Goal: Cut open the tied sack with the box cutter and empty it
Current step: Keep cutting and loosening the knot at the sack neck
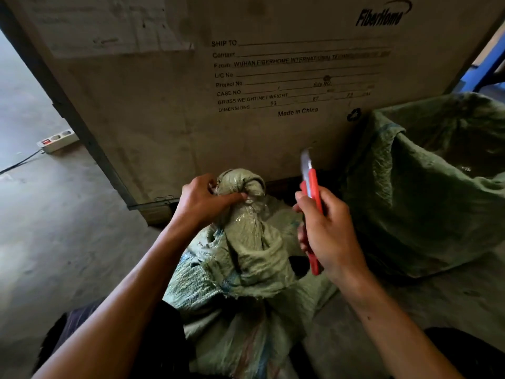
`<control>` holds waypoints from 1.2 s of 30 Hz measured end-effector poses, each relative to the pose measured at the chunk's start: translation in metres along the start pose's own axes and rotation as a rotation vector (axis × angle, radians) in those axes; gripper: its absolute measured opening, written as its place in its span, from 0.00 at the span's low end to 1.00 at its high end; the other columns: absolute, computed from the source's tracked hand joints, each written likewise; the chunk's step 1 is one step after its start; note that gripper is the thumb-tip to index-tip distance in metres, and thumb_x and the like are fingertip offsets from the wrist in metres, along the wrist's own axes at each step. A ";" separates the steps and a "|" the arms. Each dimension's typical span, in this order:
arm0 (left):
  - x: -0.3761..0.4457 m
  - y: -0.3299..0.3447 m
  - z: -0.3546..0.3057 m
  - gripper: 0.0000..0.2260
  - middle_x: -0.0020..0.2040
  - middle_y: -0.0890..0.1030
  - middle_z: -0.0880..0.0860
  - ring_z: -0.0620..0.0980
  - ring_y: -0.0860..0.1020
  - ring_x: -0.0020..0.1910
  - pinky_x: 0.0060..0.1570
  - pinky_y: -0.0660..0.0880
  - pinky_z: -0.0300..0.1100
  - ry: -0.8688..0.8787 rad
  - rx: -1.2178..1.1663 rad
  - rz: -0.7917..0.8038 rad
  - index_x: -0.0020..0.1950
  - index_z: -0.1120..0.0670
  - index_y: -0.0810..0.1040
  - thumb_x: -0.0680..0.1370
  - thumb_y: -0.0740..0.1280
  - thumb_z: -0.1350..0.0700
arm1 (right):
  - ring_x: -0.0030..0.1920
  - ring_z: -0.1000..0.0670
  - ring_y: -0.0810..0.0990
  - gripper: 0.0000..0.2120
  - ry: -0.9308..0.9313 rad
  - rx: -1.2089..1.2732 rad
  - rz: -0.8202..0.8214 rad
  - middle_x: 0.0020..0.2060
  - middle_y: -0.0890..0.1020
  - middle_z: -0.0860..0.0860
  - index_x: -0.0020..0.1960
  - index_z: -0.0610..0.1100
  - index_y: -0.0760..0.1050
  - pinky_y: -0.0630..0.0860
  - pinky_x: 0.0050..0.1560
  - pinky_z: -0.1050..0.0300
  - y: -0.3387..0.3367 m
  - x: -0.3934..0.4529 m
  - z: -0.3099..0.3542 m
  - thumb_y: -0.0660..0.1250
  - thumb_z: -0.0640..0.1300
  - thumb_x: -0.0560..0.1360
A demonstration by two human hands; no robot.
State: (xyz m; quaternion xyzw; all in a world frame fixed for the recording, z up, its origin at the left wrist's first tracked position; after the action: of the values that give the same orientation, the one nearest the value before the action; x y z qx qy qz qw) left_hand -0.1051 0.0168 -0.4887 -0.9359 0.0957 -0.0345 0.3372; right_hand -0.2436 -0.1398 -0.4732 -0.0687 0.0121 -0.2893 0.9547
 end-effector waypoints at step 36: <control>-0.007 -0.003 0.003 0.16 0.30 0.81 0.56 0.46 0.75 0.28 0.30 0.77 0.43 -0.028 -0.165 0.056 0.35 0.59 0.83 0.69 0.74 0.45 | 0.33 0.51 0.71 0.13 -0.189 -0.665 0.223 0.35 0.73 0.51 0.50 0.43 0.73 0.63 0.32 0.59 0.037 -0.039 0.004 0.53 0.49 0.80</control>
State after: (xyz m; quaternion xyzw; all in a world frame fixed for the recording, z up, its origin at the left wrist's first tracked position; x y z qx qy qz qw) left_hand -0.1113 0.0226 -0.4887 -0.9579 0.1196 -0.0038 0.2611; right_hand -0.2551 -0.0872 -0.4749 -0.4003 0.0246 -0.1561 0.9026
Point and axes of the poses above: each hand's wrist, its own x-axis towards the middle knuckle, its own y-axis out of the palm, z = x × y, the point moved 1 cm from there along x, towards the middle knuckle
